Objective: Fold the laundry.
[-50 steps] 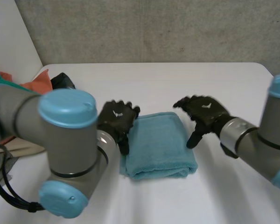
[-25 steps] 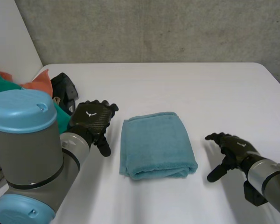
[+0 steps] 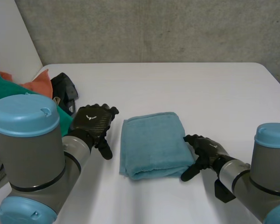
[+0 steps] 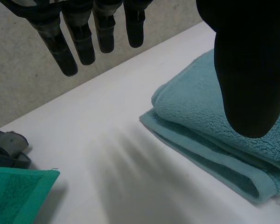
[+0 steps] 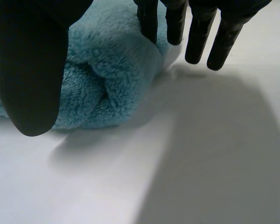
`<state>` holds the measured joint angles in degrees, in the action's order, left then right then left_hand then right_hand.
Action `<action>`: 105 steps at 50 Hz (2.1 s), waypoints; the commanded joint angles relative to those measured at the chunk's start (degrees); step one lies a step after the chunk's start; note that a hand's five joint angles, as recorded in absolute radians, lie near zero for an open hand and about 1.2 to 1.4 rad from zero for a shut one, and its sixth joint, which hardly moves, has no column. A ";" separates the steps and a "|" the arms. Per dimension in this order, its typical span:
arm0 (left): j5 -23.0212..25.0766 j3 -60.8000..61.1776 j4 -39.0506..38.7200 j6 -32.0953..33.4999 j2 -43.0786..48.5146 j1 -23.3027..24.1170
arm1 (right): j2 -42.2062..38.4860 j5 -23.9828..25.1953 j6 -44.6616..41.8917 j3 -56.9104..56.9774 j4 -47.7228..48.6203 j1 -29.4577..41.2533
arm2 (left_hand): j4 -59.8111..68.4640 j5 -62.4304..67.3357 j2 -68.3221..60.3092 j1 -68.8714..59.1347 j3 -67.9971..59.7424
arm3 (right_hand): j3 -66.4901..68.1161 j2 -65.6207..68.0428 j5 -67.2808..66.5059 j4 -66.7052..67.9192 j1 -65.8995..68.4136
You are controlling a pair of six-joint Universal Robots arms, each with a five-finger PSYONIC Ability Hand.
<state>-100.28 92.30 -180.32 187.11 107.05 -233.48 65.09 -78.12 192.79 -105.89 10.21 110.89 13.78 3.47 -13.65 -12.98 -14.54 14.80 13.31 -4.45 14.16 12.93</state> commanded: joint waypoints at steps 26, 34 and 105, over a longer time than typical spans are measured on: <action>0.00 1.83 -1.00 0.01 -0.09 -0.48 | -7.52 -6.16 -6.18 17.02 1.83 2.58 | -0.03 0.28 -0.10 -0.76 0.79 | 65.20 66.69 -65.55 65.84 67.07; -0.18 2.27 -1.00 0.01 -0.09 -0.57 | -14.46 -6.43 -18.05 30.56 0.34 1.97 | -0.03 0.28 -0.10 -0.76 0.79 | 65.20 66.69 -65.55 65.84 67.07; -0.27 2.18 -1.62 0.01 -3.51 -3.12 | -15.45 -13.29 -45.39 59.49 -22.17 -31.08 | -0.87 -0.56 0.74 0.08 1.63 | -4.80 -3.31 4.45 -4.16 -2.93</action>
<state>-100.59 94.80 -181.75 187.12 106.24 -235.88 41.24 -89.93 154.71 -45.17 -12.75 81.32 13.78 3.47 -13.65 -12.98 -14.54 12.10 12.66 -3.91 13.32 11.48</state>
